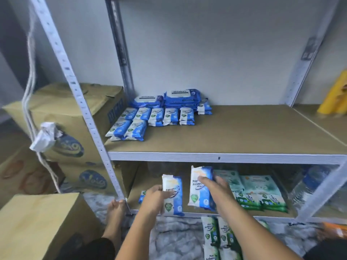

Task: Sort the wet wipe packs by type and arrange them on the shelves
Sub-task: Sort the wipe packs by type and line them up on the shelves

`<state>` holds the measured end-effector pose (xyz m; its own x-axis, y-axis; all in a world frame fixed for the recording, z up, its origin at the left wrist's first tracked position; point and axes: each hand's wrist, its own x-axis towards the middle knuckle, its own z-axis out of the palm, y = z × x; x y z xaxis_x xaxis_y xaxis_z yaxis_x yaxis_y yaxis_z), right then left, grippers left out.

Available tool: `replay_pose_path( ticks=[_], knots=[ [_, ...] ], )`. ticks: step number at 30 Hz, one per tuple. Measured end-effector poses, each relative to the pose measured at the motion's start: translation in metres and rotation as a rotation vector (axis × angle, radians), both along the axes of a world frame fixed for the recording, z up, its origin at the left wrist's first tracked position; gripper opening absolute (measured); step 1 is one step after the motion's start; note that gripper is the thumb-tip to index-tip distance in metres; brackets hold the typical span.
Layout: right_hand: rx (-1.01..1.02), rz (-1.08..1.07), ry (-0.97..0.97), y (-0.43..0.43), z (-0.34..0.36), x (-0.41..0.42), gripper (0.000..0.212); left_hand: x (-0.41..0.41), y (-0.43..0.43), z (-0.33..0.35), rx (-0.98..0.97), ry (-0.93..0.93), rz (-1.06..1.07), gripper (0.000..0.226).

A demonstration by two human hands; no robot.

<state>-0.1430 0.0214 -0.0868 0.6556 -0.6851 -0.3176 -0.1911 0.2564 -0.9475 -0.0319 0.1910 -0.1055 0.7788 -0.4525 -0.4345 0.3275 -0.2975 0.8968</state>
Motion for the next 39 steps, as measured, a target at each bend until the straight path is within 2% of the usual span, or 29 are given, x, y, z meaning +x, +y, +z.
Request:
replay_pose_path(
  ticks=[3,6,11,15,19,23,26,28,30,34,37,39],
  knots=[
    [-0.071,0.041,-0.084,0.001,0.039,0.002,0.01,-0.001,0.003,0.038,-0.098,-0.017,0.033,0.026],
    [-0.092,0.06,-0.152,-0.002,0.071,0.01,0.012,0.005,0.002,0.072,-0.186,-0.059,0.027,0.034],
    [-0.123,0.104,-0.194,-0.014,0.103,0.043,0.014,0.03,-0.009,0.116,-0.206,-0.088,0.041,0.036],
    [-0.179,0.104,-0.173,-0.028,0.107,0.083,0.02,0.062,-0.025,0.132,-0.176,-0.158,0.097,0.023],
    [-0.152,0.072,-0.127,-0.041,0.097,0.121,0.02,0.102,-0.042,0.125,-0.009,-0.328,0.172,0.019],
    [-0.152,0.081,-0.044,-0.052,0.079,0.152,0.02,0.128,-0.058,0.111,0.099,-0.412,0.18,0.036],
    [-0.176,0.138,-0.002,-0.058,0.078,0.167,0.015,0.137,-0.067,0.108,0.242,-0.516,0.104,0.031],
    [-0.203,0.196,0.026,-0.06,0.077,0.171,0.014,0.138,-0.07,0.109,0.336,-0.585,0.037,0.02],
    [-0.319,0.217,0.094,-0.062,0.072,0.175,0.024,0.14,-0.07,0.107,0.442,-0.681,0.005,0.015],
    [-0.582,0.163,0.22,-0.066,0.065,0.179,0.03,0.148,-0.064,0.102,0.524,-0.777,0.02,0.032],
    [-0.704,0.159,0.269,-0.065,0.062,0.178,0.066,0.147,-0.064,0.099,0.533,-0.792,0.0,0.031],
    [-0.778,0.117,0.23,-0.06,0.065,0.17,0.068,0.143,-0.063,0.099,0.516,-0.838,0.013,0.024]
  ],
)
